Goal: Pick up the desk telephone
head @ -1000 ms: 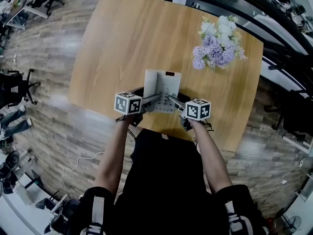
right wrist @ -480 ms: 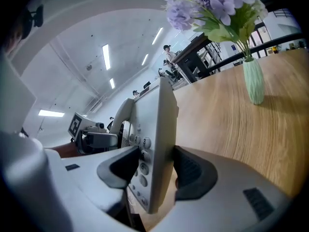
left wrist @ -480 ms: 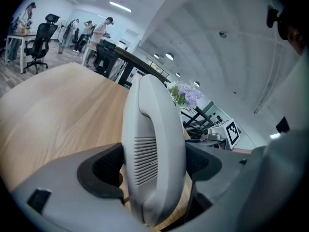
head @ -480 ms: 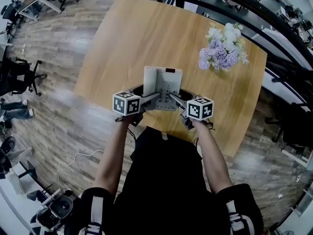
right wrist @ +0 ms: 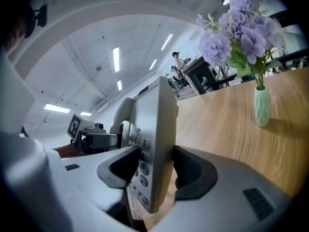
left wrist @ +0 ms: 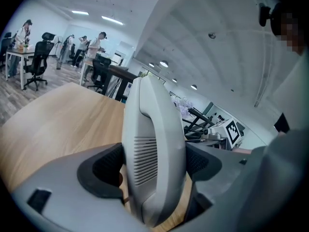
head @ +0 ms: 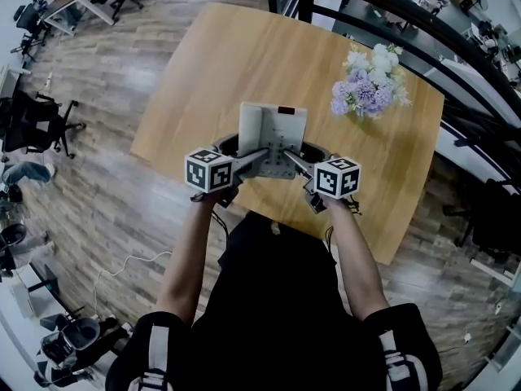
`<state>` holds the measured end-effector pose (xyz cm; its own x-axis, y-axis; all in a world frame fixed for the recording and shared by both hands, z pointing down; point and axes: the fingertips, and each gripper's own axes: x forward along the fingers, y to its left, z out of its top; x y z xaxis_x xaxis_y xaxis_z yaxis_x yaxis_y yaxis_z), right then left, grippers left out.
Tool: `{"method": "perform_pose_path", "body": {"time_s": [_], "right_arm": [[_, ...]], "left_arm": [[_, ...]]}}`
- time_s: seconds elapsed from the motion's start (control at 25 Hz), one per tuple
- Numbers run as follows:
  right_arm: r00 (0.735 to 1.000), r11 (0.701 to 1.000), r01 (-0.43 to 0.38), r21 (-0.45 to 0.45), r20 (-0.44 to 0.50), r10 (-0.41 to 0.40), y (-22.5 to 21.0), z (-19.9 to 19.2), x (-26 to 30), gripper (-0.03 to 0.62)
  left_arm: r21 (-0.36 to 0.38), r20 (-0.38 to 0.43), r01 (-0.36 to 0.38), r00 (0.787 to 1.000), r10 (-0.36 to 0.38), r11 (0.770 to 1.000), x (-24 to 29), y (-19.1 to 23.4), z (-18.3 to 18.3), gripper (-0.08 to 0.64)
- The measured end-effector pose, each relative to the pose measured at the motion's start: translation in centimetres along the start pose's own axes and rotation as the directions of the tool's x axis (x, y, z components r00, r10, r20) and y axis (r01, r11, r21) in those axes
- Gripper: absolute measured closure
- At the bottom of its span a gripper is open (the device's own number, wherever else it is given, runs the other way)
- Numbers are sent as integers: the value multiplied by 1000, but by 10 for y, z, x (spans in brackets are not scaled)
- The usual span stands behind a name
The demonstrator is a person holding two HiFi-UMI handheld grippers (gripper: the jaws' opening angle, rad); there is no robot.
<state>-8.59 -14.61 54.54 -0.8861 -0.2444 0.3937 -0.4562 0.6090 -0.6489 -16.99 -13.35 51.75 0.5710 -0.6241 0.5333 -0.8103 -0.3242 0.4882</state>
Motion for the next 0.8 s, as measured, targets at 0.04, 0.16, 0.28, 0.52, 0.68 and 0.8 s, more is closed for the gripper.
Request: {"method": "perform_pose_path", "body": {"time_s": [0.04, 0.16, 0.28, 0.52, 0.68, 0.8], "right_arm": [[1000, 1000, -3, -11, 4, 3, 3, 3, -2, 351], [1000, 999, -12, -35, 20, 13, 10, 14, -6, 351], [999, 998, -23, -55, 39, 26, 19, 24, -10, 351], [998, 993, -23, -119, 54, 29, 33, 44, -18, 351], [998, 987, -16, -158, 60, 26, 41, 57, -21, 351], [997, 985, -16, -171, 70, 29, 46, 62, -27, 351]], "left_arm": [[6, 9, -3, 1000, 3, 1000, -2, -2, 3, 170], [26, 34, -12, 999, 12, 1000, -9, -8, 13, 170], [48, 56, -23, 998, 21, 999, -17, -15, 24, 170], [78, 97, -34, 995, 26, 996, -29, -26, 43, 170], [86, 123, -37, 992, 26, 996, -35, -30, 54, 170], [98, 136, -40, 990, 26, 994, -38, -36, 59, 171]]}}
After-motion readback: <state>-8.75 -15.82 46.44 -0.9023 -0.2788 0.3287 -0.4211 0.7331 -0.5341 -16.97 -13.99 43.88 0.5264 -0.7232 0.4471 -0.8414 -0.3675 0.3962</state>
